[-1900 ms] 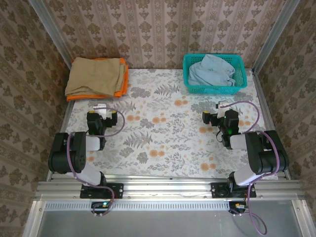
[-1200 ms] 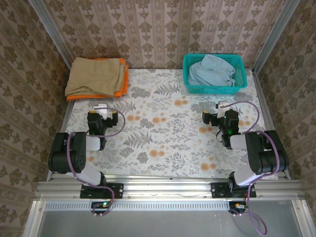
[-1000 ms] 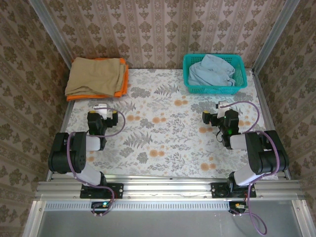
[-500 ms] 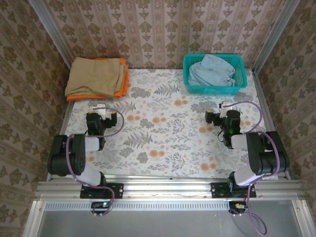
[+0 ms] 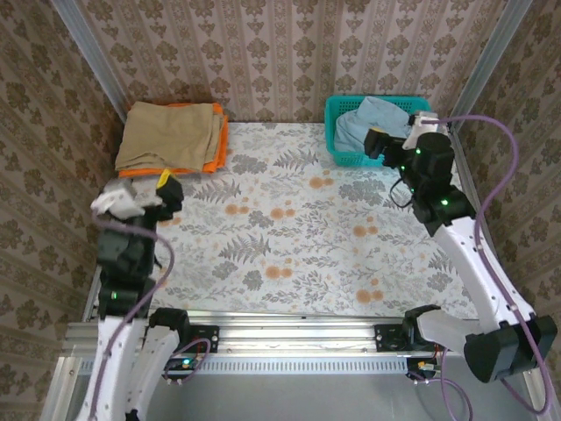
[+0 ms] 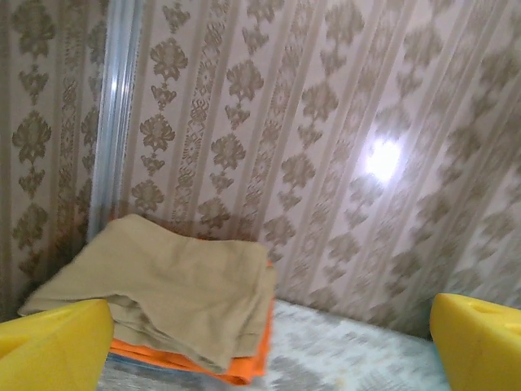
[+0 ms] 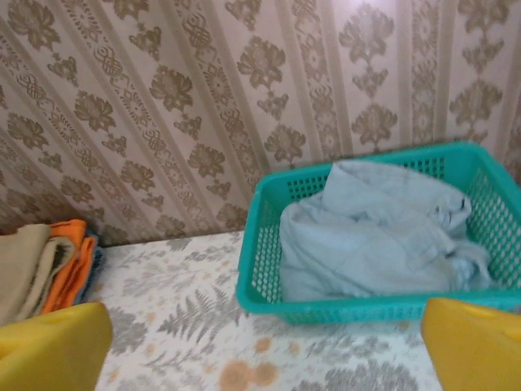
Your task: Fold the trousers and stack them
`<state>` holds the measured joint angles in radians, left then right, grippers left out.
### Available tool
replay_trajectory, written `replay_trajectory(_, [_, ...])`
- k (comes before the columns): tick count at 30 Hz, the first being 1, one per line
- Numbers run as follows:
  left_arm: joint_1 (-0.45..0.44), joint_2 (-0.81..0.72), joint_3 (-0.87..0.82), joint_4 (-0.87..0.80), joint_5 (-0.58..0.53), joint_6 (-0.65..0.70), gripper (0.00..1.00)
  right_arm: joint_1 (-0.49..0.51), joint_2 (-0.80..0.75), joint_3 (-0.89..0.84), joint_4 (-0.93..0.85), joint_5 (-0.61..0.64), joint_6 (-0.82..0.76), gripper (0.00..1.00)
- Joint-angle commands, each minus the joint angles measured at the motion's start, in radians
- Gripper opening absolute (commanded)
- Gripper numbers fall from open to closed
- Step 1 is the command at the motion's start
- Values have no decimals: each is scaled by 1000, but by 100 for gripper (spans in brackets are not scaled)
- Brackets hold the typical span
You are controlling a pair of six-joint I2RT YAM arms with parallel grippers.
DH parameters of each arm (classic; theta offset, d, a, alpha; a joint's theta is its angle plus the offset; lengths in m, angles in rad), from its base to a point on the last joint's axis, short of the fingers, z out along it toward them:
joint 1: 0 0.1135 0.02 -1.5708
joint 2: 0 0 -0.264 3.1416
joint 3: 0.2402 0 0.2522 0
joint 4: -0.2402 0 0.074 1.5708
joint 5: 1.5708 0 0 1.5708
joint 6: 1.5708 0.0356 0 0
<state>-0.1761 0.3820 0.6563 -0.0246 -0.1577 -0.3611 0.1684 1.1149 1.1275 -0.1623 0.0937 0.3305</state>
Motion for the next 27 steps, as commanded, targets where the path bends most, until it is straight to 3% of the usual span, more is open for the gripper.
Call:
replay_trajectory(1, [28,-126,-134,-82,92,-220,100,-7,69,41,-171,-115,120,90])
replay_trajectory(5, [68,0,-87,-181,273,-316,95,-20,230,208,-304,20,51,80])
replay_trajectory(9, [68,101,-102,-138,351,-370,89,-56,437,378,-358,109,7,76])
replay_trajectory(13, [71,137,-166,-47,446,-473,90,-98,613,525,-401,113,7,79])
replay_trajectory(16, [66,174,-189,-34,539,-479,87,-131,729,614,-417,97,23,82])
replay_trajectory(23, [-18,159,-271,-30,586,-480,87,-178,991,865,-496,56,49,89])
replay_trajectory(27, [-53,159,-309,-16,570,-497,88,-181,1138,1032,-586,102,50,91])
